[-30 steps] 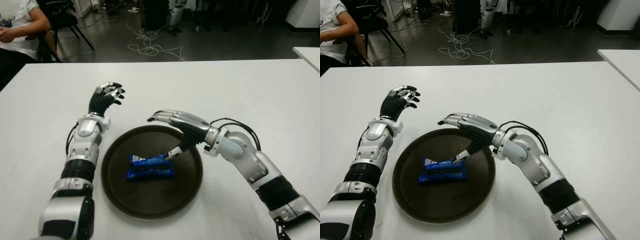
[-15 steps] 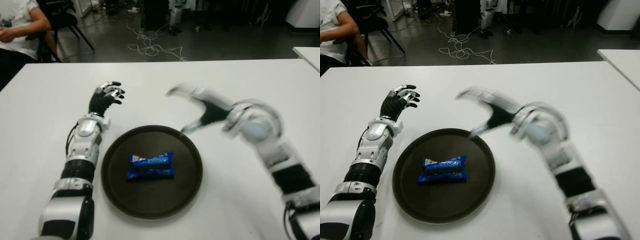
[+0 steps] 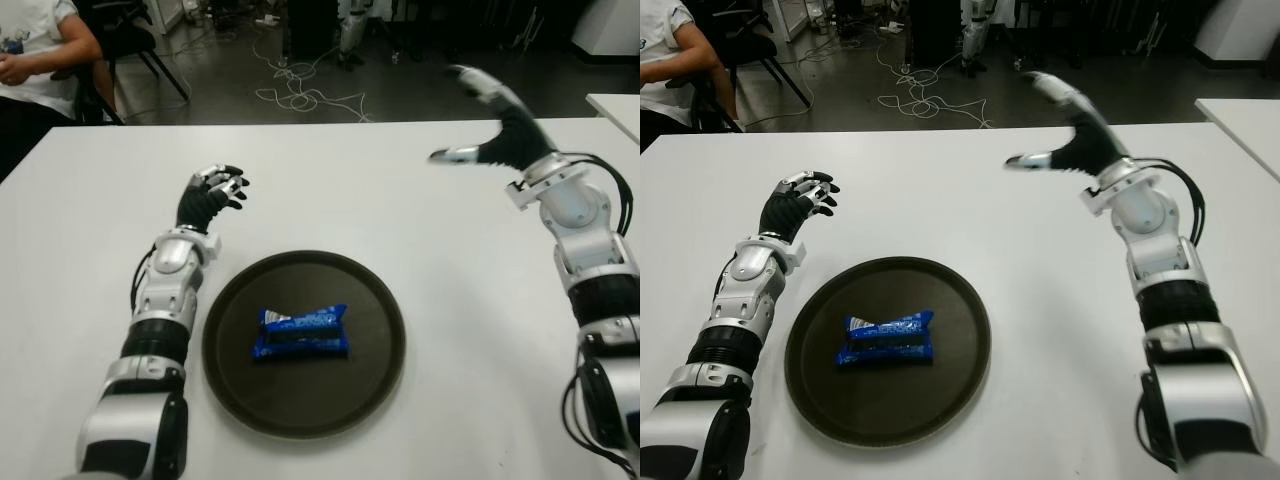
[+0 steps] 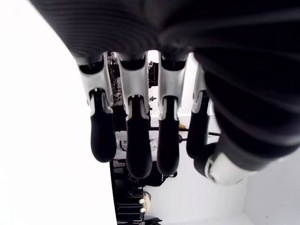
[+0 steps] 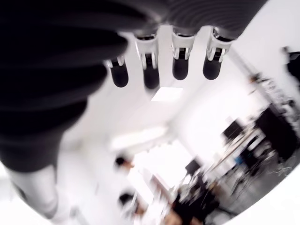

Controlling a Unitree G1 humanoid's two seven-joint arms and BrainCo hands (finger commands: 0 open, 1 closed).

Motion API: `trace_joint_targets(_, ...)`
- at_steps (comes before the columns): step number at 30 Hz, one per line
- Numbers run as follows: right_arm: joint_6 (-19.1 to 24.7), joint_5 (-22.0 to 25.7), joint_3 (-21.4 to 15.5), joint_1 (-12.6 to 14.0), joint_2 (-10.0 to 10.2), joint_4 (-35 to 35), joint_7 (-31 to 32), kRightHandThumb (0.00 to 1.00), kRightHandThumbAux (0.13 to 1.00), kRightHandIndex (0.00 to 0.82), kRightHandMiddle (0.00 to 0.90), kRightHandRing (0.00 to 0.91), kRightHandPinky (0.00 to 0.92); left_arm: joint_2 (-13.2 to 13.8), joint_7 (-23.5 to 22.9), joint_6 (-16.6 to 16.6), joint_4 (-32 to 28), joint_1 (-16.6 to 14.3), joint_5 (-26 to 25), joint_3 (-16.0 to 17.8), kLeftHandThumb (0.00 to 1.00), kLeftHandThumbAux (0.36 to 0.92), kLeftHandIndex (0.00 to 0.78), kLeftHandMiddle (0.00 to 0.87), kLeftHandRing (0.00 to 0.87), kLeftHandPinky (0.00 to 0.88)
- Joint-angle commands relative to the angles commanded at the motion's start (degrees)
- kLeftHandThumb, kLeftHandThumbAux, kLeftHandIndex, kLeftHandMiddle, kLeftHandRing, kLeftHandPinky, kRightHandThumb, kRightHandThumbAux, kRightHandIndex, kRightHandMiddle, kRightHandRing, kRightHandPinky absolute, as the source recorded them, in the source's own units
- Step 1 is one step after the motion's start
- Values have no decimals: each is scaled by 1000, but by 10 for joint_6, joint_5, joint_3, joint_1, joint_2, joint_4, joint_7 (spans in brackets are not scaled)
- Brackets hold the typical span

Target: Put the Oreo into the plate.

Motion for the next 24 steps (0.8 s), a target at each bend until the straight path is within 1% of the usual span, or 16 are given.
trace_joint_targets(1,16,12,-11,4,6,7,-3,0,784,243,329,340,340,0,-1,1,-4,2,0,0,835,673,418,468,511,579)
trace_joint_targets(4,44,37,-31,10,22,9,-14,0,811,285,377,406,415,-1,-2,4,-11,4,-2,0,835,673,419,468,509,577)
trace_joint_targets(7,84,65,-51,-29,31,-9,-25,3,817,303,416,456,476,-1,-5,11,-11,1,-6,2,835,673,419,468,506,575)
trace_joint_targets(9,95,70,-53,-42,34,-21,-29,6,818,308,429,472,493,-1,-6,11,-8,0,-7,3,835,673,419,467,506,576)
trace_joint_targets(12,97,71,-39,-17,53,-119,-41,7,823,311,438,481,495,-1,-7,7,-1,-2,-9,6,835,673,419,467,509,576)
trace_joint_targets(16,101,69,-31,7,64,-172,-51,6,835,318,449,488,499,0,-6,4,4,-4,-9,7,834,672,419,467,509,573)
trace_joint_targets(18,103,66,-27,28,74,-215,-59,7,844,325,459,494,507,1,-5,2,4,-4,-6,6,834,672,419,467,508,573)
trace_joint_targets(20,107,65,-24,42,80,-244,-64,4,849,331,466,497,504,2,-5,1,4,-4,-5,5,834,672,419,467,509,577)
trace_joint_targets(24,100,66,-22,96,90,-292,-61,0,858,347,470,496,496,6,-2,-2,8,-6,3,2,834,673,419,467,509,571)
